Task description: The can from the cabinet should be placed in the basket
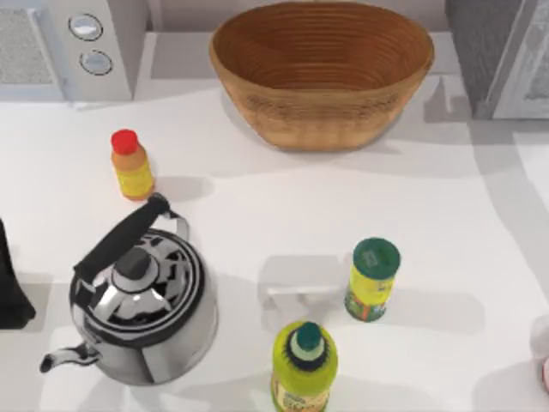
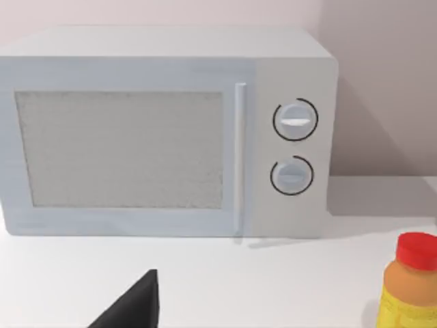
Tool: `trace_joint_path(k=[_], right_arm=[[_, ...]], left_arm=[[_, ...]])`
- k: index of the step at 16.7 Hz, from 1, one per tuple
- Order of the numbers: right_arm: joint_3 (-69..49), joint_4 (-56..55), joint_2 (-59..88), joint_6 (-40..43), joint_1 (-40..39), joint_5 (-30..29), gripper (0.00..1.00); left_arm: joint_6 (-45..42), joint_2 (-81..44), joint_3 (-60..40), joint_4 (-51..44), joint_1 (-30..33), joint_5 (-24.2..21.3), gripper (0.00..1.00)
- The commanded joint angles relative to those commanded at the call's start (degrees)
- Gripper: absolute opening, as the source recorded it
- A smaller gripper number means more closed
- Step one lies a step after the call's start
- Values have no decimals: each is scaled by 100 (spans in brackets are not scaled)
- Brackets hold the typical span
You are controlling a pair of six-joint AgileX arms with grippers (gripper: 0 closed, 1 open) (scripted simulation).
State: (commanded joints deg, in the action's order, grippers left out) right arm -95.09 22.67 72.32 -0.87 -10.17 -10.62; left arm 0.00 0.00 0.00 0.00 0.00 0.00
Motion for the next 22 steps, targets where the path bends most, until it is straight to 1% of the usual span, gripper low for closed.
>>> trace_joint_path(k=[3, 10, 17, 22], right_arm=[[-443, 117, 350, -3, -39, -61, 100], [-549, 85, 444, -3, -38, -93, 100], [-1416, -177, 1647, -1, -207, -333, 100], [-1592, -253, 1822, 0, -250, -395, 100]], left_arm=[[0, 0, 0, 0, 0, 0, 100], [0, 0, 0, 0, 0, 0, 100], [0, 0, 0, 0, 0, 0, 100], [0, 0, 0, 0, 0, 0, 100]])
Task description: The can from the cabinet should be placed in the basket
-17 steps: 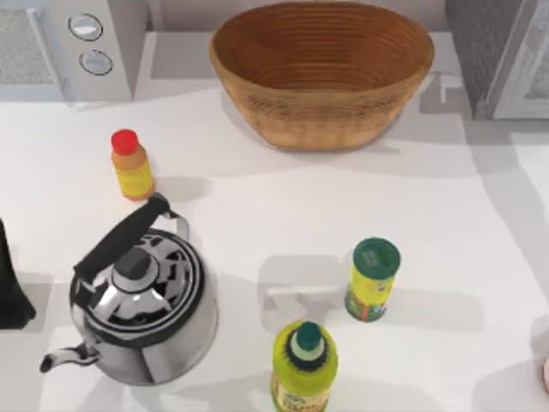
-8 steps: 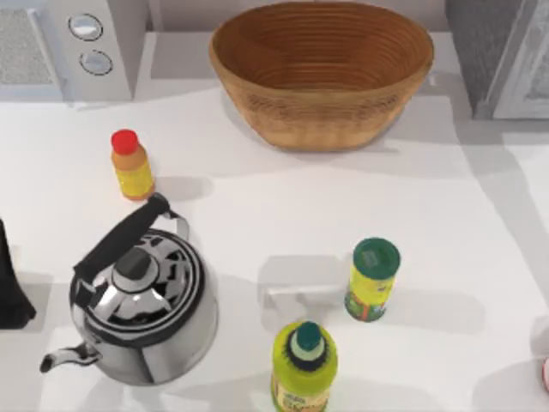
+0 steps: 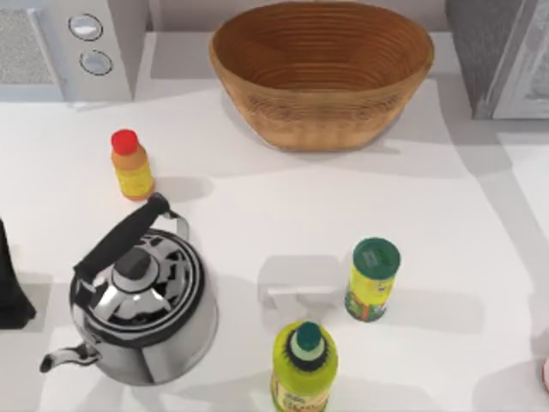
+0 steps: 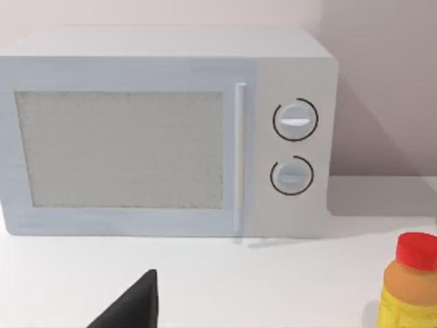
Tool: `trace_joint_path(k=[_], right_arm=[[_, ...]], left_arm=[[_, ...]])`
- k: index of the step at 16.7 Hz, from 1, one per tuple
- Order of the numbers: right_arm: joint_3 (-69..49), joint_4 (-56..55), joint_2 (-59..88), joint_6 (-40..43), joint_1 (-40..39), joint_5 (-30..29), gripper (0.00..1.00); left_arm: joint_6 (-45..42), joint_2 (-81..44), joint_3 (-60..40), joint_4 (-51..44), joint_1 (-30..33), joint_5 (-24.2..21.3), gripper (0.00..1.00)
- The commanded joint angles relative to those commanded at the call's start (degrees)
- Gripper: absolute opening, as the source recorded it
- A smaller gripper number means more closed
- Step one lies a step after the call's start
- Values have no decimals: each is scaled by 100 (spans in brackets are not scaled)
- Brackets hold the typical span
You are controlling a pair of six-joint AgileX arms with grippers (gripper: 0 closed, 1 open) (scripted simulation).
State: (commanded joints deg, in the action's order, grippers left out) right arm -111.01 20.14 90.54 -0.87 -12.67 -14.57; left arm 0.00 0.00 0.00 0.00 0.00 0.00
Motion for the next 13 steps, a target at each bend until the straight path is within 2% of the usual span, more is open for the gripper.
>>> trace_joint_path(k=[3, 13], right_arm=[[-59, 18, 59, -1, 36, 25, 100], [-1678, 253, 1421, 2, 240, 218, 100]], left_arm=[[0, 0, 0, 0, 0, 0, 100], [0, 0, 0, 0, 0, 0, 100]])
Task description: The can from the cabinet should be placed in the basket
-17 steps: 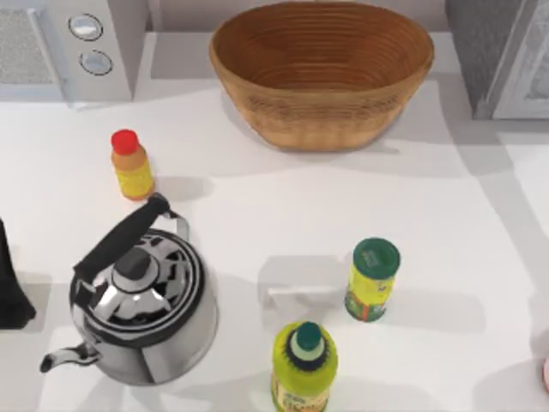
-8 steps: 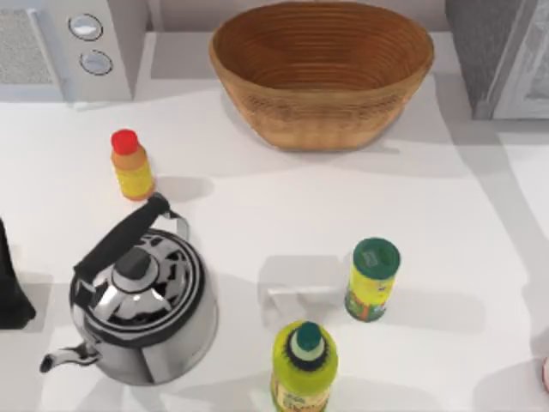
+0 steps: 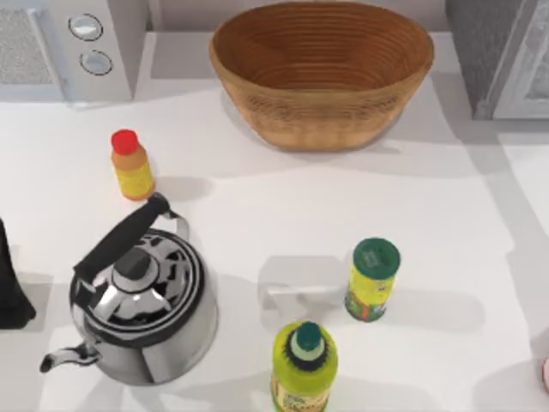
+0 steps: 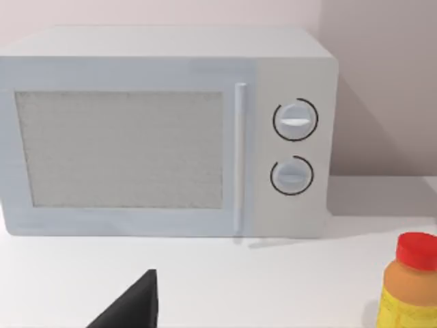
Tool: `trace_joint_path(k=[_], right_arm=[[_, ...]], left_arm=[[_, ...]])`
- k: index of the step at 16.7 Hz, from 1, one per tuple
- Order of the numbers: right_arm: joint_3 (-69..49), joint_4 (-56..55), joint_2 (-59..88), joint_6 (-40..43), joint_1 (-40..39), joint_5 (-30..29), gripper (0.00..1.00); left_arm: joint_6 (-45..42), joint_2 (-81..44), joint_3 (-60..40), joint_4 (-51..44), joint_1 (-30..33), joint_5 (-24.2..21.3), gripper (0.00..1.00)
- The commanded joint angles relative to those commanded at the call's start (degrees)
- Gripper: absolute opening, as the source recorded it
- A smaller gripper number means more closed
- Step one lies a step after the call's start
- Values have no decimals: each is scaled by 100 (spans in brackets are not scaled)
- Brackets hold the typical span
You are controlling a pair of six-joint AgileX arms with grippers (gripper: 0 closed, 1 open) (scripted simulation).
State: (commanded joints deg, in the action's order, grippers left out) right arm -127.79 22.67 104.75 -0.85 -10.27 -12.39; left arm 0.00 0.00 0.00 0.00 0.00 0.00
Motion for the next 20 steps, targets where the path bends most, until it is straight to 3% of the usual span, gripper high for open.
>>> trace_joint_path(k=[4, 17, 20], right_arm=[[-5, 1, 5, 0, 1, 1, 100], [-5, 1, 5, 0, 1, 1, 2], [-5, 1, 5, 0, 1, 1, 0]], left_arm=[[0, 0, 0, 0, 0, 0, 100], [0, 0, 0, 0, 0, 0, 100], [0, 0, 0, 0, 0, 0, 100]])
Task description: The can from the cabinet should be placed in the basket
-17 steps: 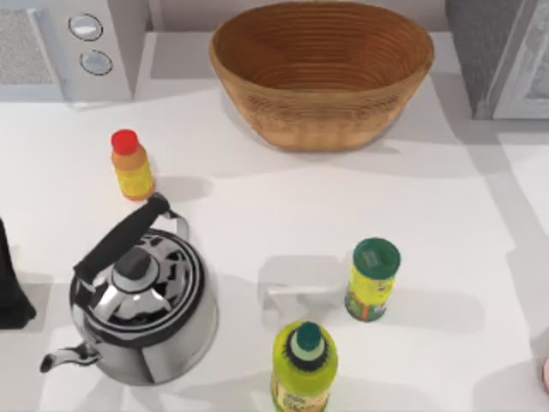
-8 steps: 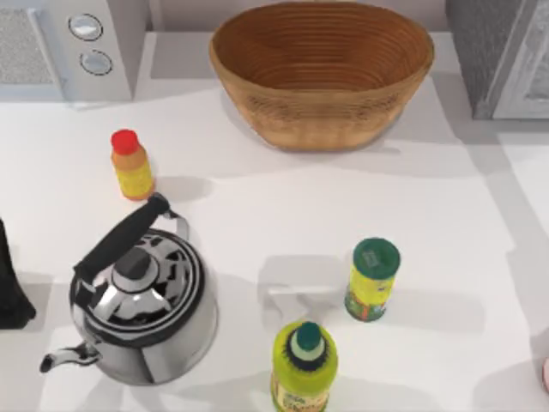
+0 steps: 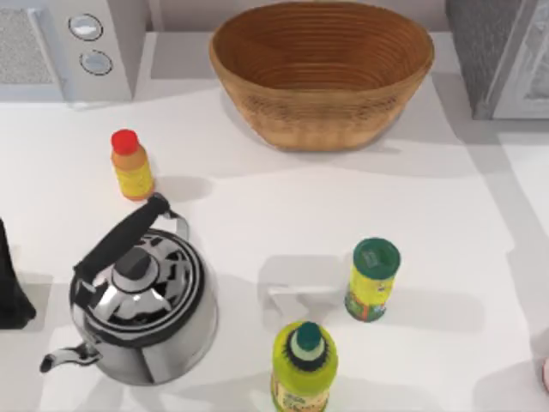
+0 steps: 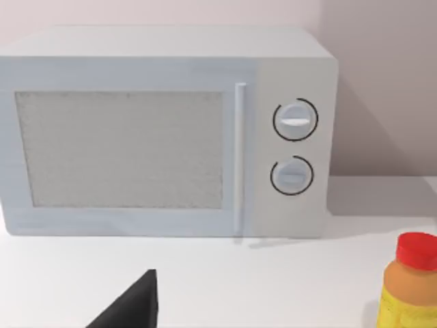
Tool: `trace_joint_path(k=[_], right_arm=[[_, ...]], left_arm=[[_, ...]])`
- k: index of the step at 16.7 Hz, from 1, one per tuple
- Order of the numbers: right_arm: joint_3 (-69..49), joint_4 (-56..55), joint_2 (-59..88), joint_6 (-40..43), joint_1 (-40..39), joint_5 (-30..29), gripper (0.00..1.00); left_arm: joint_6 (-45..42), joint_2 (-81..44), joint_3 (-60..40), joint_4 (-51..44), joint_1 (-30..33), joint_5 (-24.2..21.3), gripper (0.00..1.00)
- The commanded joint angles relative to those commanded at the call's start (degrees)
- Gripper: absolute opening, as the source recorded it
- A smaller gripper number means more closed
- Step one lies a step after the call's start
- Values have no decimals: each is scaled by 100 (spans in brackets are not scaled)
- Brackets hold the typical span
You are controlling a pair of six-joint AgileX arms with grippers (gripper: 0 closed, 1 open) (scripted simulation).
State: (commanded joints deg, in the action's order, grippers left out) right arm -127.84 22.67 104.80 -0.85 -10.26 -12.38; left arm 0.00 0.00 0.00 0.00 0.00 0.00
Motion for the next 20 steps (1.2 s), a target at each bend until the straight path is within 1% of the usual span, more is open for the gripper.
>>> trace_joint_path(k=[7, 9, 17, 20], right_arm=[[5, 13, -20, -7, -18, -3, 0], [63, 161, -230, -5, -118, -80, 0], [608, 1588, -2222, -3, -926, -875, 0], [693, 1840, -2518, -3, -1069, -1017, 0]], left_arm=[[0, 0, 0, 0, 0, 0, 100], [0, 0, 0, 0, 0, 0, 100], [0, 0, 0, 0, 0, 0, 100], [0, 0, 0, 0, 0, 0, 100]])
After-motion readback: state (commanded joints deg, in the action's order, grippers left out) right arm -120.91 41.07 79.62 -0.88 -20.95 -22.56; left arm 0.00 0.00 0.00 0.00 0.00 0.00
